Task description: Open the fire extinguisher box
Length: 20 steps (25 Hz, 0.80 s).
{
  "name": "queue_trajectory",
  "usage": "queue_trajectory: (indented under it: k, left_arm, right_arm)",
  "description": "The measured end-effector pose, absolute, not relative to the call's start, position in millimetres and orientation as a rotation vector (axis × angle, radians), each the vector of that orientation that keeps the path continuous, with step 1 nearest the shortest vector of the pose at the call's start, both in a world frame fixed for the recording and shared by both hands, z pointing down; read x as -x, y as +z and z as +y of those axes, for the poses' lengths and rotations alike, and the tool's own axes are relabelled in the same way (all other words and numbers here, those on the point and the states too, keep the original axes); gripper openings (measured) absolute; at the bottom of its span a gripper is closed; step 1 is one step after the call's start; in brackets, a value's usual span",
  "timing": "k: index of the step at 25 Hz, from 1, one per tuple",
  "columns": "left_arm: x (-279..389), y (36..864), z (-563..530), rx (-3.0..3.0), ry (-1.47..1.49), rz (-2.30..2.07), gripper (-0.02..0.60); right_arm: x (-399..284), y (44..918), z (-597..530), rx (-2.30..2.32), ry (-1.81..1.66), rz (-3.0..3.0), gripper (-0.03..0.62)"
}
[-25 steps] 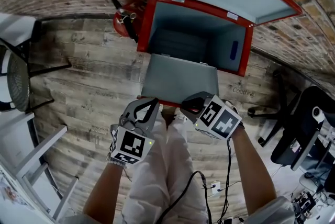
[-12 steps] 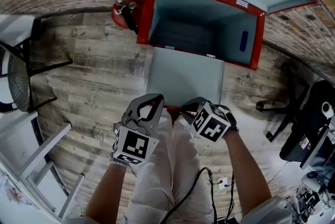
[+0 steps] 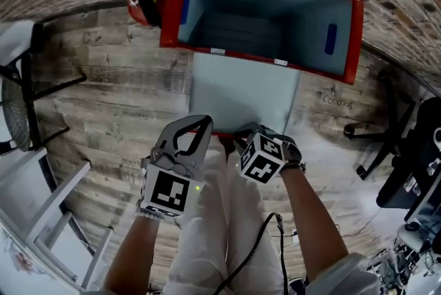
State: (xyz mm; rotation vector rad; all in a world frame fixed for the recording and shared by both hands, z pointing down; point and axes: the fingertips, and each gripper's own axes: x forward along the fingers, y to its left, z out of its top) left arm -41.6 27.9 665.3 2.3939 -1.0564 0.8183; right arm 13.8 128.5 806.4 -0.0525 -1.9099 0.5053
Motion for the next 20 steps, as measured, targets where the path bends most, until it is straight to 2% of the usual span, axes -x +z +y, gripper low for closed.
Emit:
queue_trajectory:
  k: [14,20]
  left_arm:
    - [33,722,21,-2.420,0.833,-0.986,-0.002]
    - [36,738,13,-2.426,0.834,-0.973,-0.002]
  right_arm:
    - [-16,902,107,-0.106,0.429,-1.876,0.043]
    - [-17,924,94,-0.155,0.531,-1.834,0.046]
